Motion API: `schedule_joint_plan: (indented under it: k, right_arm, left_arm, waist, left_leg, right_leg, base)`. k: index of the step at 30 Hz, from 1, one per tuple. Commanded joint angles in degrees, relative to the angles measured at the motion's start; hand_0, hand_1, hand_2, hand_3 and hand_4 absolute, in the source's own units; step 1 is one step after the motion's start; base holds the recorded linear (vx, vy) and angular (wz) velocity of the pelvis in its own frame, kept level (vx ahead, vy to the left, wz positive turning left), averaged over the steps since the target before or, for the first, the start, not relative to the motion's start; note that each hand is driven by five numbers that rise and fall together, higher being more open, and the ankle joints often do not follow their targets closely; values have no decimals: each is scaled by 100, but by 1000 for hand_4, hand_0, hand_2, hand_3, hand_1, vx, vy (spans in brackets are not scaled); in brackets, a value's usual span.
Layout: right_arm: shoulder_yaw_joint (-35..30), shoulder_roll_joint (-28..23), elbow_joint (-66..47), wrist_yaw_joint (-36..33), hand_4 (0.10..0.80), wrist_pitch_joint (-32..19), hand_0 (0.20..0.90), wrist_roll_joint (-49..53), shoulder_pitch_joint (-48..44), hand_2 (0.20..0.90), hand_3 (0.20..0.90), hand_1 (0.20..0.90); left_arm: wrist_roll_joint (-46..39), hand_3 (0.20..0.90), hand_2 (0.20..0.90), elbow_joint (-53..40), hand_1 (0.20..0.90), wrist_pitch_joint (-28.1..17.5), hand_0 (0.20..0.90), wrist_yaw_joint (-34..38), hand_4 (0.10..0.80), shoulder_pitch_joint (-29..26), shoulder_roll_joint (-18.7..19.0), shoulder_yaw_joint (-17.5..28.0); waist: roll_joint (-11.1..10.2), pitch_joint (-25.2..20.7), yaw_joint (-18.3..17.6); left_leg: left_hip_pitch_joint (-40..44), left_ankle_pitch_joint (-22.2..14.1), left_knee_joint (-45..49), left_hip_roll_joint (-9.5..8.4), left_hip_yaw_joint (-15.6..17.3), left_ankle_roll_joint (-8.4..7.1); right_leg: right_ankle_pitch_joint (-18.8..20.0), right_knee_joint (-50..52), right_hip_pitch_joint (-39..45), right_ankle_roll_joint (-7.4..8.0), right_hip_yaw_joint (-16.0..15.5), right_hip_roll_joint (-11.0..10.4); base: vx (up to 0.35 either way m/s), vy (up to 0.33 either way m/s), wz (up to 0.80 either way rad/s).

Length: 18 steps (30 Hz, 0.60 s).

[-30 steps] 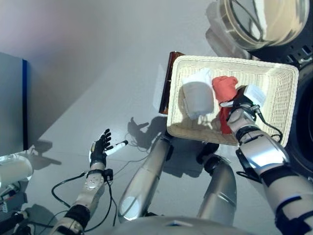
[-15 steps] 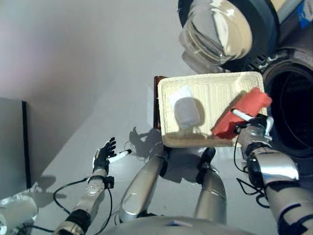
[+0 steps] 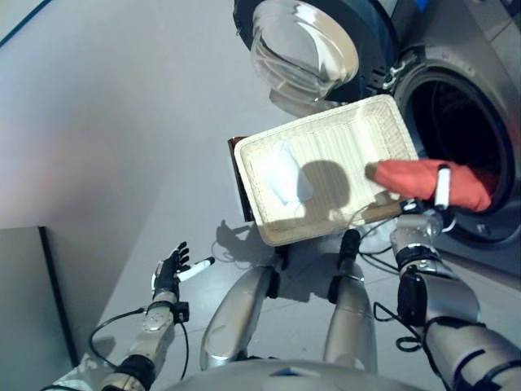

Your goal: Pick up the clothes and place them into the washing machine

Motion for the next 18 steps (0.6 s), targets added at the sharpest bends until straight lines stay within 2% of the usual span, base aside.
schedule_joint_plan:
  k: [1, 8, 9, 10, 12, 17, 18]
  right_arm:
    - [-24, -1083, -462, -328, 300, -962, 200, -223, -853, 200, 200, 200]
    - [447, -2019, -158, -665, 300, -814, 200, -580, -1843, 200, 200, 200]
    - [581, -2153, -501, -871, 300, -897, 200, -890, -2019, 200, 200, 200]
    - [592, -2142, -550, -954, 300, -883, 200, -963, -2028, 200, 200, 200]
    - [736, -2487, -728, -1186, 300, -891, 200, -1263, -2257, 200, 200, 200]
    - [1578, -3410, -1001, -1541, 300, -961, 200, -1714, -3329, 200, 200, 200]
    - [1574, -3444, -1088, -1646, 300, -1007, 200, -1797, -3373, 200, 200, 200]
  left_arm:
    - [-145, 900, 900, 83, 900, -315, 900, 126, 800, 201, 175, -112]
    - [-155, 900, 900, 84, 900, -356, 900, 110, 800, 153, 181, -184]
    - [-157, 900, 900, 49, 900, -359, 900, 131, 800, 180, 187, -150]
    - [-152, 900, 900, 47, 900, -355, 900, 135, 800, 173, 169, -147]
    - [-161, 900, 900, -15, 900, -372, 900, 106, 800, 196, 179, -157]
    - [-176, 900, 900, -250, 900, -456, 900, 88, 800, 295, 309, -156]
    - [-157, 900, 900, -263, 900, -456, 900, 114, 800, 310, 313, -158]
  waist:
    - [330, -255, 27]
    - [647, -302, 127]
    - [694, -317, 100]
    - [702, -315, 104]
    - [749, -337, 80]
    - [809, -388, 59]
    - [825, -391, 44]
  left_leg:
    - [-336, 345, -193, -195, -252, -577]
    - [-384, 317, -216, -221, -113, -559]
    - [-411, 314, -214, -221, -73, -557]
    - [-423, 312, -209, -219, -63, -556]
    - [-447, 290, -194, -233, -33, -559]
    - [-526, 288, -226, -257, 54, -591]
    - [-531, 288, -237, -258, 61, -591]
  right_leg:
    - [-710, 540, 160, -178, -187, 222]
    - [-679, 638, -73, -126, 19, 173]
    - [-662, 656, -137, -122, 78, 188]
    - [-664, 668, -156, -121, 89, 190]
    - [-668, 705, -226, -118, 155, 178]
    - [-642, 772, -401, -108, 261, 176]
    - [-649, 779, -414, -112, 274, 177]
  base:
    - [14, 78, -2]
    - [9, 52, -12]
    - [14, 35, -11]
    - [11, 40, -10]
    - [7, 38, -14]
    - [11, 18, -7]
    - [33, 23, -8]
